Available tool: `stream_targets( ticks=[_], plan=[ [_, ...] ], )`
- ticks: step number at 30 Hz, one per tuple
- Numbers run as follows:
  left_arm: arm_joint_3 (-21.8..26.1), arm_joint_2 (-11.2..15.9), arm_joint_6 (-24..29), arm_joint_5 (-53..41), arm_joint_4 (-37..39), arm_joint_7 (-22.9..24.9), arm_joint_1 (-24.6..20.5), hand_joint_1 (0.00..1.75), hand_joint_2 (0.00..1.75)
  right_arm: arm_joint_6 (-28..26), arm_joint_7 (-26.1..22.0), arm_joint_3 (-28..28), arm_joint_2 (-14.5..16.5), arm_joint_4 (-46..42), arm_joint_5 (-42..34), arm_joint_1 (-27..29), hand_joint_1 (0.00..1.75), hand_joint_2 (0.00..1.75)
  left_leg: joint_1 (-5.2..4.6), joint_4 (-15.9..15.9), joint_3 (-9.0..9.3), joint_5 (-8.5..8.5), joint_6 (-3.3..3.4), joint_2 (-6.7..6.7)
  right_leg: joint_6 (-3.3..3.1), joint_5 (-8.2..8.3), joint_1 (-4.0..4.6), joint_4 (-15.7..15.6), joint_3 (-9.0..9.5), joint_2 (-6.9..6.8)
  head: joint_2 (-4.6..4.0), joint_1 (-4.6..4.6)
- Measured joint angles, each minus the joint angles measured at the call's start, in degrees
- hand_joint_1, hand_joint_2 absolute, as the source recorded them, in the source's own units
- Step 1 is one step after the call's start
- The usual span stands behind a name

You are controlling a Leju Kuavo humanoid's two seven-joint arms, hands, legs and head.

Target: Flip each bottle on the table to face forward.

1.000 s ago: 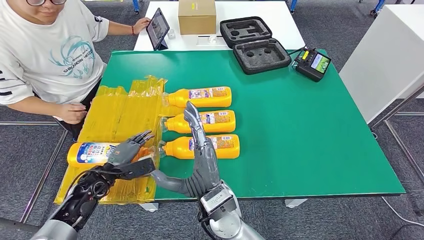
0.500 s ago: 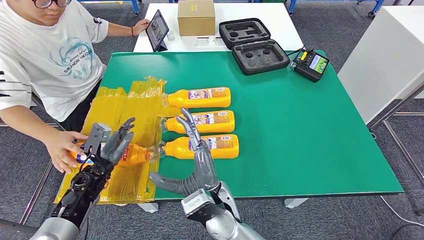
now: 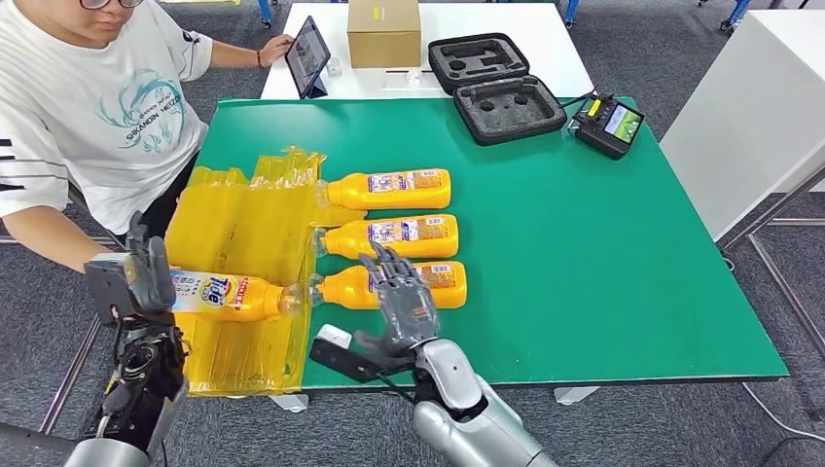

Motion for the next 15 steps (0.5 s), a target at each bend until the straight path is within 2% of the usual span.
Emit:
stream_targets(
  ticks=[2,4,9,15],
  plan=[
    [1.0,-0.3,2.4,-1.3,-3.5,-0.6,1.2,0.00,1.75,2.9,3.9,-2.0,-0.5,3.6,3.3,-0.9,0.00,1.75,-0.01,0.0,-0.05,0.01,0.02,-0.02,0.01,0.00,-0.01,0.0,-0.02,-0.03,0.00,0.01],
    [1.8,-1.0,3.7,-3.2,-7.2,-0.8,2.7,0.00,1.75,3.6,5.2,-3.8,-1.1,6.3,5.3,-1.2,0.00,1.75,-0.03,0.0,-0.08,0.00,0.05,-0.03,0.02,0.01,-0.03,0.0,-0.04,-0.03,0.00,0.00],
    [2.5,-2.6,4.8,-5.7,-13.8,-1.0,5.2,0.00,1.75,4.2,5.8,-6.8,-2.3,10.3,7.6,-1.9,0.00,1.75,-0.08,0.0,-0.15,-0.05,0.07,-0.02,0.04,0.00,-0.05,0.0,-0.11,-0.03,0.00,-0.01],
    [2.8,-3.9,4.9,-6.9,-16.7,-1.0,5.9,0.00,1.75,5.3,6.1,-8.9,-2.4,13.0,9.5,-3.7,0.00,1.75,-0.07,0.0,-0.15,-0.04,0.06,-0.02,0.03,0.00,-0.04,0.0,-0.11,-0.03,0.00,-0.01]
  ],
)
